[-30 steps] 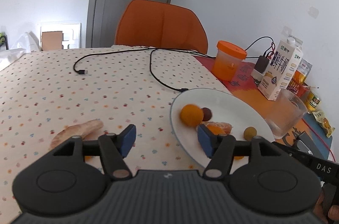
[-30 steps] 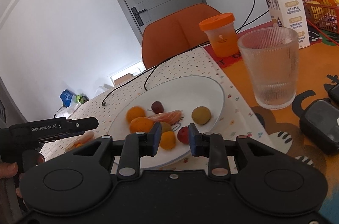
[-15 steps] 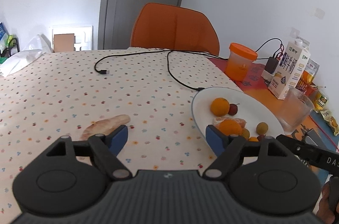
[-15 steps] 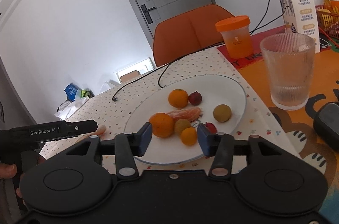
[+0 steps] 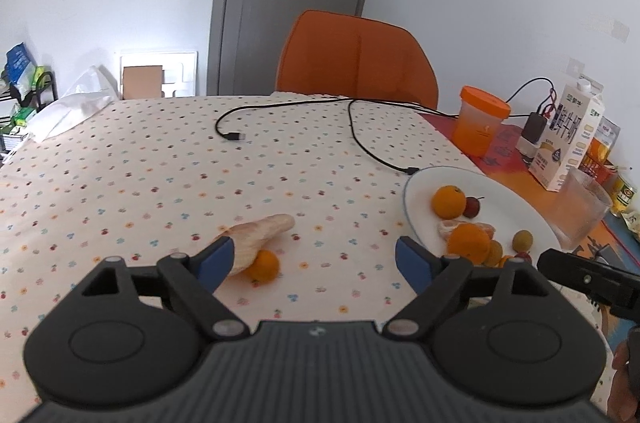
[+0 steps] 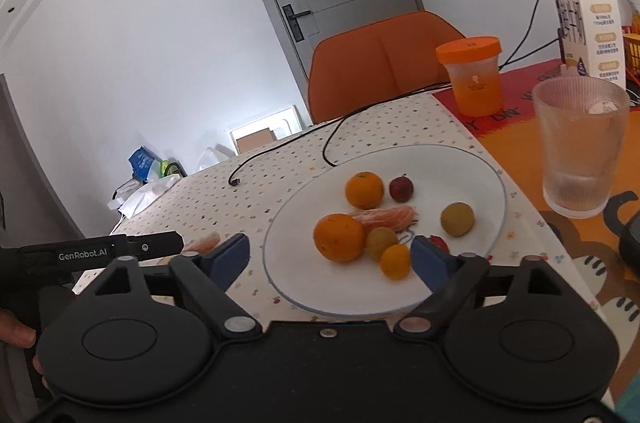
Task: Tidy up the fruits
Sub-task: 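Move both open grippers back to the last fruits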
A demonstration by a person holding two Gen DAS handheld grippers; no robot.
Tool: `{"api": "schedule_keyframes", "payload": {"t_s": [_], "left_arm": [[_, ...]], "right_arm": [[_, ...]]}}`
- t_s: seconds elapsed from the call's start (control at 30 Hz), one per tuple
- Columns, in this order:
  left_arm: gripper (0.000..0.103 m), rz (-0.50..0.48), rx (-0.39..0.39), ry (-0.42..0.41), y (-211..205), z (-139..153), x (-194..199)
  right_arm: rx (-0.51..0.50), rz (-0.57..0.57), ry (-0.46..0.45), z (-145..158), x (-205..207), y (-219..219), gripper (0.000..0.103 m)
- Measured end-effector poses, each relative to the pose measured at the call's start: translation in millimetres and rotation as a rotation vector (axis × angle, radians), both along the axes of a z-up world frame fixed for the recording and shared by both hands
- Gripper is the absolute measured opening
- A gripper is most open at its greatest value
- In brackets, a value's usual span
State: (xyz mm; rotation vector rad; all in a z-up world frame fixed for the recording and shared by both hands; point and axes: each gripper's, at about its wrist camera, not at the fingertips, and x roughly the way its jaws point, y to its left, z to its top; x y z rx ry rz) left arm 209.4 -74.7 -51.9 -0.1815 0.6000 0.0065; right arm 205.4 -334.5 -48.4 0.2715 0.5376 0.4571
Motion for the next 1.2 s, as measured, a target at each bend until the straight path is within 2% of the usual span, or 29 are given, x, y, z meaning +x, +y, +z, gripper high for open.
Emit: {"api": "schedule_keyframes", "payload": {"t_s": [0.23, 0.27, 0.4, 0.87, 1.0, 1.2], "left_arm": [[0.088, 0.018, -0.011, 0.001, 18.0, -1.5, -4.0], [0.091, 0.023, -0.016, 0.003, 21.4, -1.7, -4.1], [0.097, 0.038, -0.032, 0.015, 33.5, -3.6, -4.8], [0.097, 0.084, -0.09, 0.014, 67.1, -8.8, -5.1], [0.096, 0.083, -0.098, 0.015, 74.2, -9.6, -4.0], [0.093, 0.07, -0.105, 0.017, 79.8, -11.2, -1.0]], "right_arm": [[-0.011, 0.013, 0.001, 0.2, 1.3, 14.8, 0.1], [-0.012, 0.015, 0.001, 0.6, 2.0, 16.7, 0.101], [-0.018, 0.029, -0.003, 2.2, 4.0, 28.4, 0.101], [-0.026, 0.095, -0.004, 3.0, 9.0, 67.9, 0.101], [-0.03, 0.122, -0.01, 3.6, 10.8, 80.4, 0.097], [-0.026, 0.156, -0.005, 2.7, 14.8, 97.3, 0.079]]}}
